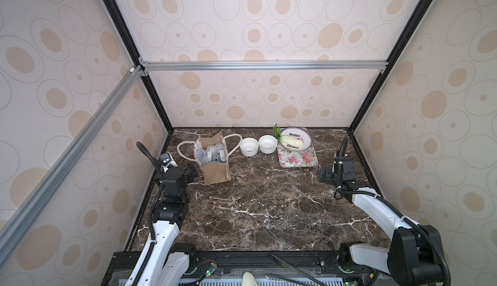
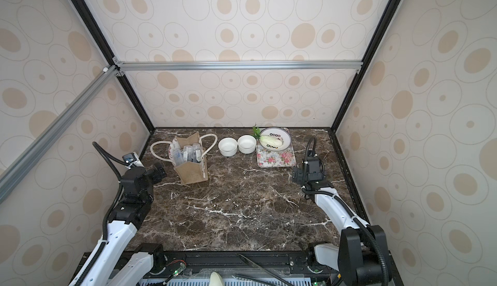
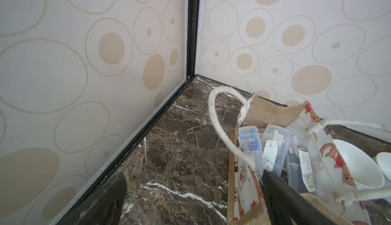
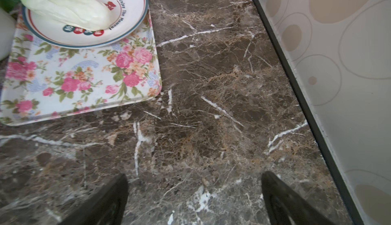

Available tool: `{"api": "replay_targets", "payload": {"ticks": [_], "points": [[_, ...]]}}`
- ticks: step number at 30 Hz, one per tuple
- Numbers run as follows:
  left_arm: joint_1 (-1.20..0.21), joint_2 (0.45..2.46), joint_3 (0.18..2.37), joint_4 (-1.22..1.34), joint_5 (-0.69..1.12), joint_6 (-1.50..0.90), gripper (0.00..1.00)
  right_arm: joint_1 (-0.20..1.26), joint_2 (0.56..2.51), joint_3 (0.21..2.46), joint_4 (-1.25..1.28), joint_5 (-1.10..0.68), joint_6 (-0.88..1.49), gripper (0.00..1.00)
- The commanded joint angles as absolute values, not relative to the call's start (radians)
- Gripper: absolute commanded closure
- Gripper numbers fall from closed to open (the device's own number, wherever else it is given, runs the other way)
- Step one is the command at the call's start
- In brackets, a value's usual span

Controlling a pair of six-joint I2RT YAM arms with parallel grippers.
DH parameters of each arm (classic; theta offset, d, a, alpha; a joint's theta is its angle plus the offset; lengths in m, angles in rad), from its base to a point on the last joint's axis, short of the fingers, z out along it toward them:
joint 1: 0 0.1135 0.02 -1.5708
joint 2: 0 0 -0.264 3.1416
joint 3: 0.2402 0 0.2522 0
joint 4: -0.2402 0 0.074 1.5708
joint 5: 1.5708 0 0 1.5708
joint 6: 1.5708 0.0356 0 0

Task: Put the compass set into the canvas bag
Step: Reset both arms

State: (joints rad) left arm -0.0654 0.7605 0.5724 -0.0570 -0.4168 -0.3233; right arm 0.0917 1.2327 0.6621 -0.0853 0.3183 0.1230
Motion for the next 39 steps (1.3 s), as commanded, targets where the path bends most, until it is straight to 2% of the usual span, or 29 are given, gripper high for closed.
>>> {"api": "replay_targets", "payload": {"ticks": [1, 7, 13, 15, 18, 20, 21, 23, 25, 27, 29, 31, 35, 39], "points": [[-0.061, 0.741, 0.492, 0.057, -0.434, -0.298, 0.0, 0.069, 1.267, 0.6, 0.126, 0.364, 0.068, 0.0], [-0.062, 0.805, 0.349, 0.333, -0.418, -0.266, 0.0, 0.051, 1.352, 0.507, 0.373, 0.324, 0.025, 0.0], [-0.062, 0.922, 0.184, 0.714, -0.423, -0.211, 0.0, 0.04, 1.41, 0.456, 0.612, 0.191, -0.001, 0.0], [-0.062, 1.017, 0.149, 0.85, -0.41, -0.175, 0.0, 0.039, 1.408, 0.478, 0.567, 0.127, -0.001, 0.0], [-0.062, 1.197, 0.098, 1.129, -0.419, -0.107, 0.0, 0.04, 1.479, 0.38, 0.822, 0.004, -0.042, 0.0], [-0.062, 1.271, 0.109, 1.23, -0.408, -0.082, 0.0, 0.041, 1.565, 0.338, 1.014, -0.021, -0.051, 0.0], [-0.061, 1.337, 0.096, 1.36, -0.399, -0.053, 0.0, 0.041, 1.555, 0.344, 0.974, -0.024, -0.052, 0.0], [-0.056, 1.442, 0.117, 1.431, -0.33, -0.074, 0.0, 0.041, 1.522, 0.409, 0.787, -0.038, -0.056, 0.0], [-0.058, 1.602, 0.127, 1.58, -0.233, -0.018, 0.0, 0.04, 1.558, 0.397, 0.882, -0.025, -0.046, 0.0], [-0.059, 1.55, 0.153, 1.44, -0.24, -0.039, 0.0, 0.04, 1.534, 0.416, 0.793, -0.026, -0.05, 0.0], [-0.058, 1.598, 0.148, 1.535, -0.248, -0.024, 0.0, 0.04, 1.544, 0.412, 0.823, -0.025, -0.048, 0.0], [-0.058, 1.568, 0.201, 1.381, -0.233, -0.03, 0.0, 0.039, 1.548, 0.406, 0.841, -0.025, -0.048, 0.0], [-0.058, 1.585, 0.18, 1.456, -0.223, -0.018, 0.0, 0.04, 1.537, 0.413, 0.808, -0.023, -0.049, 0.0], [-0.056, 1.581, 0.226, 1.356, -0.156, -0.003, 0.0, 0.039, 1.537, 0.417, 0.799, -0.024, -0.048, 0.0]]}}
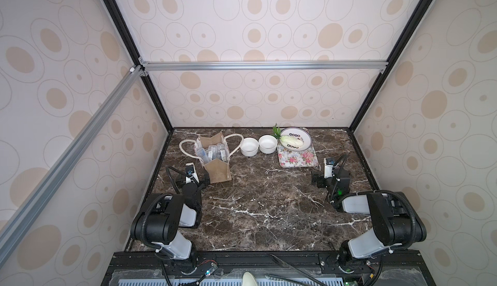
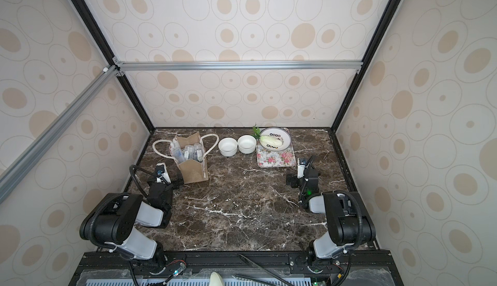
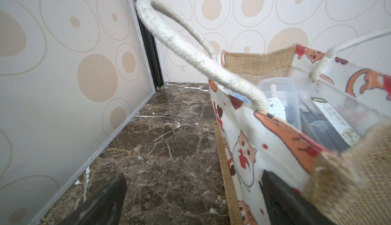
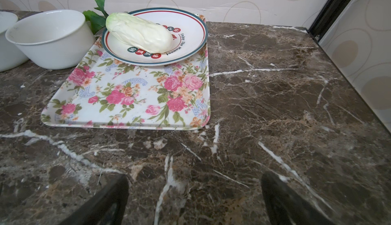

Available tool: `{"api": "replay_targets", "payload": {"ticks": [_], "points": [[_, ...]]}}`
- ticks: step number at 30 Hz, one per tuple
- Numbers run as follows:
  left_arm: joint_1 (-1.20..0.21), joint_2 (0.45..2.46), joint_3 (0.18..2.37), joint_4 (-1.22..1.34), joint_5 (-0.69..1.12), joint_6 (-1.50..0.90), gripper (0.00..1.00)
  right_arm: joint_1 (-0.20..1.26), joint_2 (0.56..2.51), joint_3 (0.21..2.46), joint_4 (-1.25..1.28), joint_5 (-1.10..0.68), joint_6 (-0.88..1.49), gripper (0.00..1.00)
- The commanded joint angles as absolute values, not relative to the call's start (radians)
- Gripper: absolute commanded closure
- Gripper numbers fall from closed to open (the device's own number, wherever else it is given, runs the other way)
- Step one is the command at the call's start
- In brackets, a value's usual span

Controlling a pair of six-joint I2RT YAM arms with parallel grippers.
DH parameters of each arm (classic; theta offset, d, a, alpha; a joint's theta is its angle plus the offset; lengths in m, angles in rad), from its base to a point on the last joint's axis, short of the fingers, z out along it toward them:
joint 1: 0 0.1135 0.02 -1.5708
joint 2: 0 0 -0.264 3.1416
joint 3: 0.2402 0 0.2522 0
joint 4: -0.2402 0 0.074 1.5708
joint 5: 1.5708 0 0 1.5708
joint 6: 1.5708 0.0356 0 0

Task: Put the compass set into the canvas bag
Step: Reset both arms

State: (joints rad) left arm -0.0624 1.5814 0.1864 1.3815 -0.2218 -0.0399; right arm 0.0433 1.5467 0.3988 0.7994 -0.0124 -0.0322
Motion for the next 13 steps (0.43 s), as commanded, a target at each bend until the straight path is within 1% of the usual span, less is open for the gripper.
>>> {"api": "replay_targets", "payload": {"ticks": [1, 9, 13], "points": [[-0.054, 1.576, 0.223, 1.35, -0.152, -0.006, 0.0, 0.04, 1.538, 0.416, 0.801, -0.023, -0.048, 0.0], [-0.045, 1.586, 0.243, 1.328, -0.13, -0.009, 0.0, 0.04, 1.537, 0.417, 0.801, -0.025, -0.048, 0.0], [-0.044, 1.58, 0.219, 1.369, -0.099, 0.004, 0.0, 0.039, 1.532, 0.41, 0.807, -0.02, -0.048, 0.0]]}}
